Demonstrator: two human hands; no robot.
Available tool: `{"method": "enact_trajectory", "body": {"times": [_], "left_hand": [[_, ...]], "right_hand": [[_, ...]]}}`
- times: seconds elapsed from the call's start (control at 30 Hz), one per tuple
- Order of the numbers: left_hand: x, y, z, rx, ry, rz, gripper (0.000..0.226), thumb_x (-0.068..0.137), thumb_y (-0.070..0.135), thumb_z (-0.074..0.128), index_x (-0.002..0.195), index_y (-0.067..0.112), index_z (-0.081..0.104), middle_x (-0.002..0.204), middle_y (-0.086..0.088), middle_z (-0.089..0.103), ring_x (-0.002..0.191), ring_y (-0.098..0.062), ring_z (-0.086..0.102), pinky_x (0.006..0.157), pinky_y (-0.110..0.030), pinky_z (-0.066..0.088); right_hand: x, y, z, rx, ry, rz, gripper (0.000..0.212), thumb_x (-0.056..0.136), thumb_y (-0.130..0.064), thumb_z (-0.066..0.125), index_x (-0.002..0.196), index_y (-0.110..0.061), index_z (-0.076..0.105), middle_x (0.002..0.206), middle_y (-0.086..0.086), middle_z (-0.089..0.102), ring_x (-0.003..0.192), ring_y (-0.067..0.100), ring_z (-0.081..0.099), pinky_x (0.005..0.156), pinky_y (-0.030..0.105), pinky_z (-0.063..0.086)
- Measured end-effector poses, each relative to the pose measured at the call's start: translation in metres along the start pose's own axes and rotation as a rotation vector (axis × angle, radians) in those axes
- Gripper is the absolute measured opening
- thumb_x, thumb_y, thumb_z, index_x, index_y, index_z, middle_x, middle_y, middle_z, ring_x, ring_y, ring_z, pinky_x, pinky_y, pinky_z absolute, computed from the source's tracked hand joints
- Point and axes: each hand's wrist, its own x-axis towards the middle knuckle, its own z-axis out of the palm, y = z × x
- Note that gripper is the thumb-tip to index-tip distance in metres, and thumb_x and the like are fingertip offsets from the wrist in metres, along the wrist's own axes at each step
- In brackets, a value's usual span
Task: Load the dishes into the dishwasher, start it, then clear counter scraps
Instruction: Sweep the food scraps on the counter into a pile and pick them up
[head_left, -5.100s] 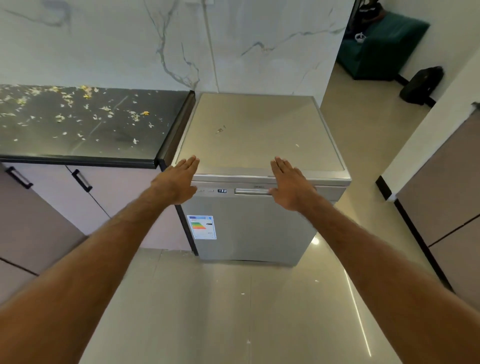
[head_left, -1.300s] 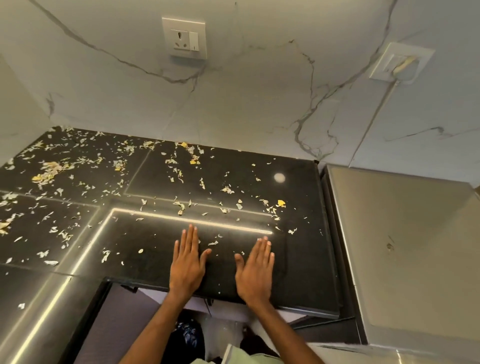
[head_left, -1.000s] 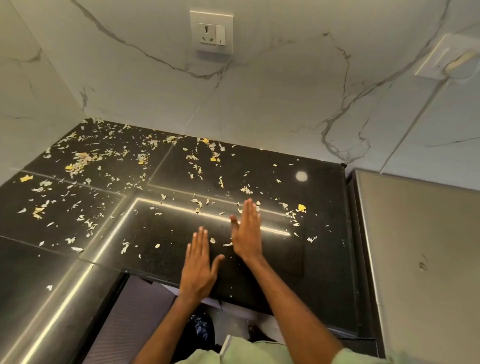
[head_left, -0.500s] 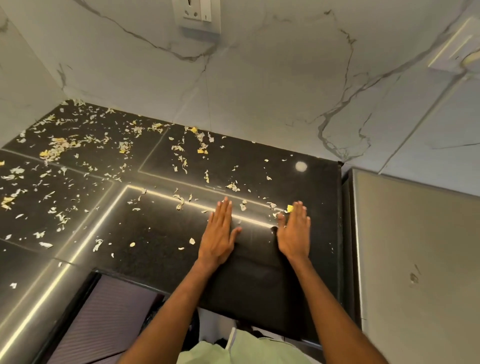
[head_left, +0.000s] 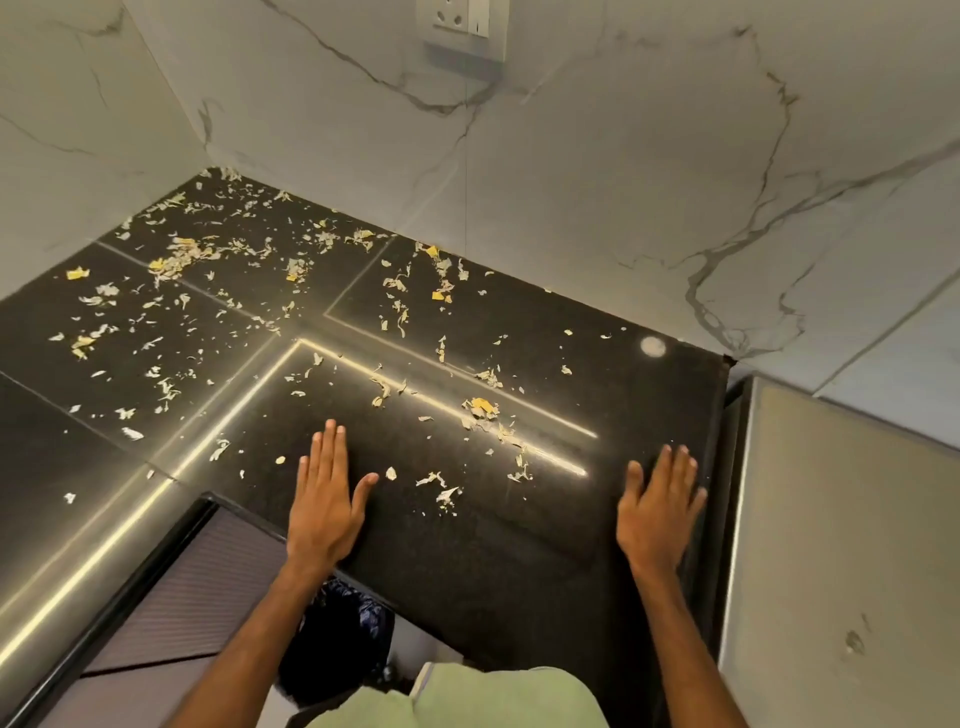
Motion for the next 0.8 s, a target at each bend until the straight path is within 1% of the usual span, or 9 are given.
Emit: {"method": "enact_trajectory", "body": {"times": [0.03, 0.1, 0.2, 0.3, 0.4, 0.47, 0.57, 0.7, 0.8], "left_hand": [[-0.002, -0.002, 0.002, 0.015, -0.009, -0.033, 0.085, 0.095, 0.070, 0.010, 0.158, 0.014, -0.001, 0.166, 0.003, -0.009, 0.152, -0.015, -0.011, 0.124, -0.047, 0.006], [0.000, 0.002, 0.005, 0.042, -0.034, -0.103, 0.091, 0.092, 0.074, 0.004, 0.158, 0.012, -0.001, 0.166, 0.001, -0.009, 0.152, -0.016, -0.012, 0.124, -0.047, 0.003], [0.009, 0.022, 0.012, 0.055, -0.079, -0.141, 0.099, 0.087, 0.078, -0.005, 0.157, 0.008, -0.001, 0.165, -0.004, -0.010, 0.152, -0.019, -0.012, 0.123, -0.047, -0.002], [0.021, 0.058, 0.016, -0.020, -0.166, -0.005, 0.106, 0.080, 0.082, -0.014, 0.157, 0.010, -0.005, 0.163, -0.002, -0.015, 0.151, -0.020, -0.013, 0.124, -0.044, -0.005], [0.027, 0.082, 0.012, -0.255, -0.226, 0.112, 0.098, 0.083, 0.082, -0.004, 0.157, 0.017, -0.007, 0.161, 0.007, -0.019, 0.150, -0.009, -0.018, 0.125, -0.040, -0.003], [0.027, 0.074, 0.000, -0.405, -0.161, 0.092, 0.088, 0.090, 0.077, 0.006, 0.157, 0.021, -0.005, 0.162, 0.013, -0.017, 0.149, -0.002, -0.017, 0.125, -0.035, -0.003], [0.016, 0.034, -0.026, -0.441, 0.025, -0.012, 0.079, 0.095, 0.071, 0.010, 0.158, 0.025, -0.002, 0.163, 0.016, -0.012, 0.149, -0.001, -0.014, 0.124, -0.031, -0.005], [-0.022, -0.044, -0.062, -0.386, 0.186, -0.203, 0.074, 0.096, 0.065, 0.011, 0.158, 0.025, 0.002, 0.165, 0.013, -0.007, 0.149, 0.002, -0.010, 0.123, -0.033, -0.001], [-0.048, -0.096, -0.078, -0.317, 0.220, -0.298, 0.078, 0.095, 0.066, 0.011, 0.158, 0.020, 0.003, 0.165, 0.010, -0.005, 0.149, 0.002, -0.010, 0.125, -0.038, 0.002]], "right_hand": [[-0.003, 0.009, -0.001, -0.050, -0.033, 0.034, 0.083, 0.096, -0.061, 0.011, 0.154, -0.004, 0.026, 0.162, 0.015, 0.023, 0.151, 0.029, 0.016, 0.120, 0.056, 0.016], [-0.010, 0.000, 0.006, -0.047, -0.108, -0.003, 0.088, 0.095, -0.064, 0.005, 0.154, -0.001, 0.019, 0.163, 0.017, 0.018, 0.152, 0.029, 0.013, 0.122, 0.051, 0.015], [-0.016, -0.058, 0.028, 0.031, -0.205, -0.122, 0.091, 0.093, -0.069, -0.004, 0.157, -0.005, 0.007, 0.165, 0.011, 0.003, 0.153, 0.024, 0.000, 0.124, 0.042, 0.005], [-0.023, -0.121, 0.054, 0.097, -0.344, -0.326, 0.091, 0.092, -0.072, -0.004, 0.158, -0.011, 0.000, 0.164, 0.004, -0.007, 0.152, 0.018, -0.008, 0.123, 0.035, -0.004], [-0.031, -0.169, 0.072, 0.152, -0.486, -0.539, 0.086, 0.093, -0.069, -0.005, 0.158, -0.013, 0.001, 0.164, 0.001, -0.005, 0.152, 0.012, -0.009, 0.126, 0.039, 0.002], [-0.039, -0.185, 0.076, 0.227, -0.561, -0.621, 0.077, 0.098, -0.064, 0.004, 0.158, -0.016, 0.003, 0.165, -0.004, -0.005, 0.151, 0.007, -0.011, 0.125, 0.039, 0.005], [-0.056, -0.171, 0.072, 0.299, -0.478, -0.513, 0.077, 0.099, -0.066, 0.011, 0.159, -0.017, 0.004, 0.165, -0.004, -0.005, 0.151, 0.006, -0.012, 0.125, 0.040, 0.001], [-0.083, -0.147, 0.069, 0.035, -0.392, -0.457, 0.085, 0.097, -0.069, 0.004, 0.156, -0.010, -0.009, 0.165, 0.006, -0.015, 0.151, 0.014, -0.017, 0.124, 0.039, -0.004], [-0.090, -0.179, 0.081, 0.004, -0.399, -0.451, 0.088, 0.095, -0.069, 0.002, 0.155, -0.006, -0.011, 0.165, 0.010, -0.013, 0.152, 0.019, -0.016, 0.125, 0.041, -0.002]]}}
